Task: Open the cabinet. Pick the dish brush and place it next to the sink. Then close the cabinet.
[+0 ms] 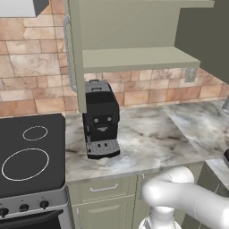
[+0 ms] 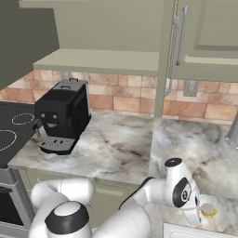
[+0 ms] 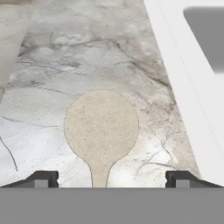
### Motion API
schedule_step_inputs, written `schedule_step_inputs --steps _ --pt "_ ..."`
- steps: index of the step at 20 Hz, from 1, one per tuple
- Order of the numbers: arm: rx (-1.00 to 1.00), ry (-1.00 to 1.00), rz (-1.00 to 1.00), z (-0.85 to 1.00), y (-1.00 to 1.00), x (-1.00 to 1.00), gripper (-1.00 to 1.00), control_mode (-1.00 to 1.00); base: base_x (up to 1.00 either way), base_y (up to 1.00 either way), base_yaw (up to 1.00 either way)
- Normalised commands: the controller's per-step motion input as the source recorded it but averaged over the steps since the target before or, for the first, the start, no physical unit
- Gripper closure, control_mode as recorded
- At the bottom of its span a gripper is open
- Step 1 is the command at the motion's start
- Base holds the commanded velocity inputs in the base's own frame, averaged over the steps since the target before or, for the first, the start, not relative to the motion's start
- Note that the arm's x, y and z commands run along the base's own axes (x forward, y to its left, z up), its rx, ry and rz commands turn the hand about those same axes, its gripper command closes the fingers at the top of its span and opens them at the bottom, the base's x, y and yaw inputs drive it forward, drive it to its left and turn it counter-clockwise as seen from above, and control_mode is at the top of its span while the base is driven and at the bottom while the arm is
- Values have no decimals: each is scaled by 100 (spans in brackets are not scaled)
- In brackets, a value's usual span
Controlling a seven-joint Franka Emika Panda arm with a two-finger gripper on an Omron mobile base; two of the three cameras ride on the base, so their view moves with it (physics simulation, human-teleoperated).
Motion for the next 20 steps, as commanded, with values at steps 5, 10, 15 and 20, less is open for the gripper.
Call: schedule_step_inputs --steps 5,10,15,20 --pt "-1 0 0 20 22 -7 -100 -100 0 0 0" --pt "-3 -1 0 30 26 -6 -100 -100 0 0 0" --pt "-2 0 3 24 30 -23 -100 -100 0 0 0" --pt "-5 0 16 31 29 -16 -100 -100 0 0 0"
